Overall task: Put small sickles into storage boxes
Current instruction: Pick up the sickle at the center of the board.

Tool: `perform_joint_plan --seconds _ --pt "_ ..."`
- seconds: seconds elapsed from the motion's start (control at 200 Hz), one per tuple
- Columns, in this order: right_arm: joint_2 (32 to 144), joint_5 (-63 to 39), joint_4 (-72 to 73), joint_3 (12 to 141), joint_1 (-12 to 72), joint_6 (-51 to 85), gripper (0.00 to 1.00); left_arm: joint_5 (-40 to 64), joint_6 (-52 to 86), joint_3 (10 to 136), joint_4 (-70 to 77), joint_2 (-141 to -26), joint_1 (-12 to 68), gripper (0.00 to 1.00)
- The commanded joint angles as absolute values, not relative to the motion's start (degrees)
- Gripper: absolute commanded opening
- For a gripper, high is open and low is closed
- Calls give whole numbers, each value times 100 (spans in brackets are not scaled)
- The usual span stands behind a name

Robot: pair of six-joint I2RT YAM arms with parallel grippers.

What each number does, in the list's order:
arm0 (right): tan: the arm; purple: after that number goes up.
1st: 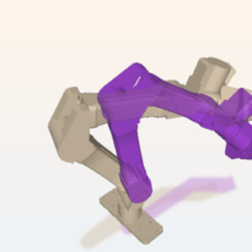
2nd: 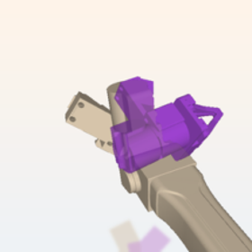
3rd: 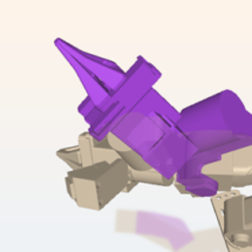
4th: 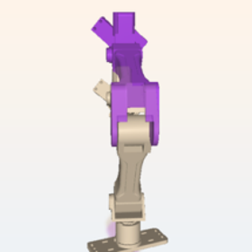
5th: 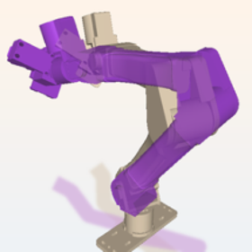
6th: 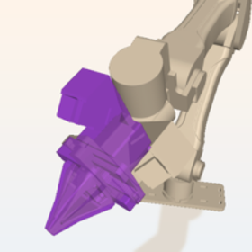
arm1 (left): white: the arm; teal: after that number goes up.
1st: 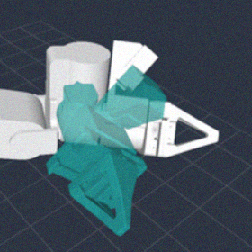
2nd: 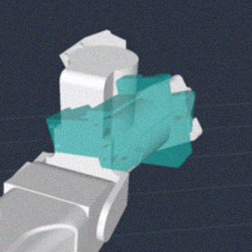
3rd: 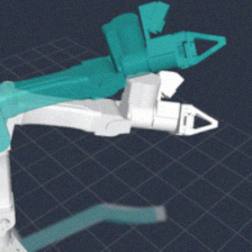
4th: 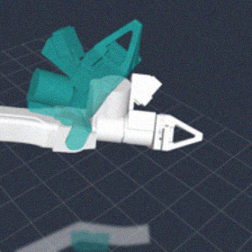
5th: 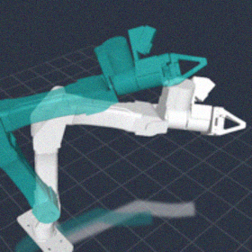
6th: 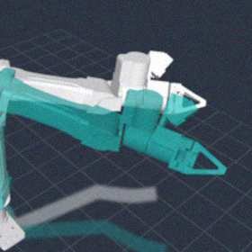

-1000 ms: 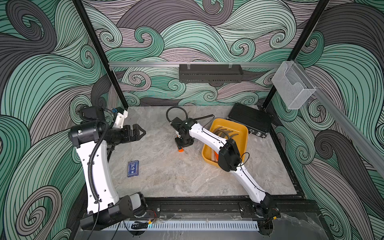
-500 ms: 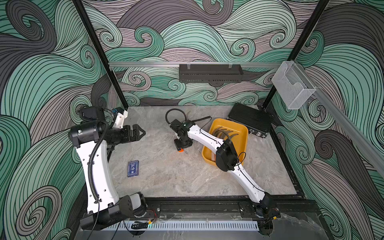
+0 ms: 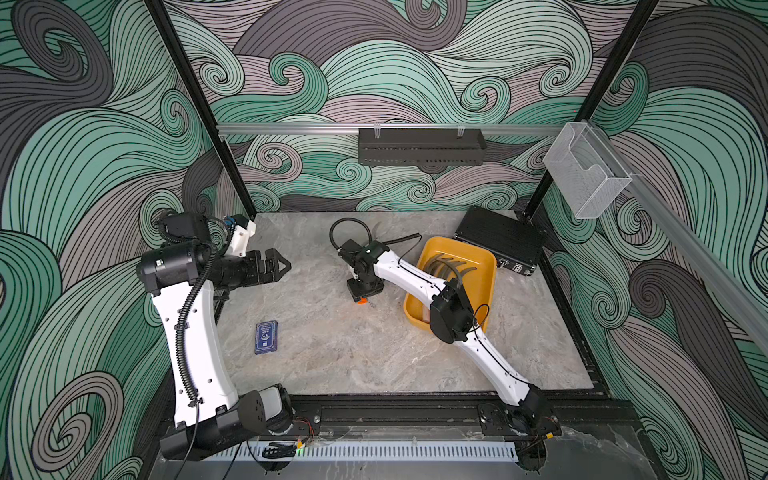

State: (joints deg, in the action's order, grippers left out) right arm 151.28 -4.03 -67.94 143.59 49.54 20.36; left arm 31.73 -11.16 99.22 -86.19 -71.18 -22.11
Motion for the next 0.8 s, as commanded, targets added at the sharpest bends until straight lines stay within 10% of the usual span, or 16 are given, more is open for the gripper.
perform_joint_plan --seconds 0.0,0.796 --pt "15289 -273 -6880 14471 4992 1979 55 3186 -1204 10034 -8724 -7181 -2237 99" --pt "14734 39 -6985 13237 5001 1723 35 3266 -1213 10082 -8690 -7215 -2241 99"
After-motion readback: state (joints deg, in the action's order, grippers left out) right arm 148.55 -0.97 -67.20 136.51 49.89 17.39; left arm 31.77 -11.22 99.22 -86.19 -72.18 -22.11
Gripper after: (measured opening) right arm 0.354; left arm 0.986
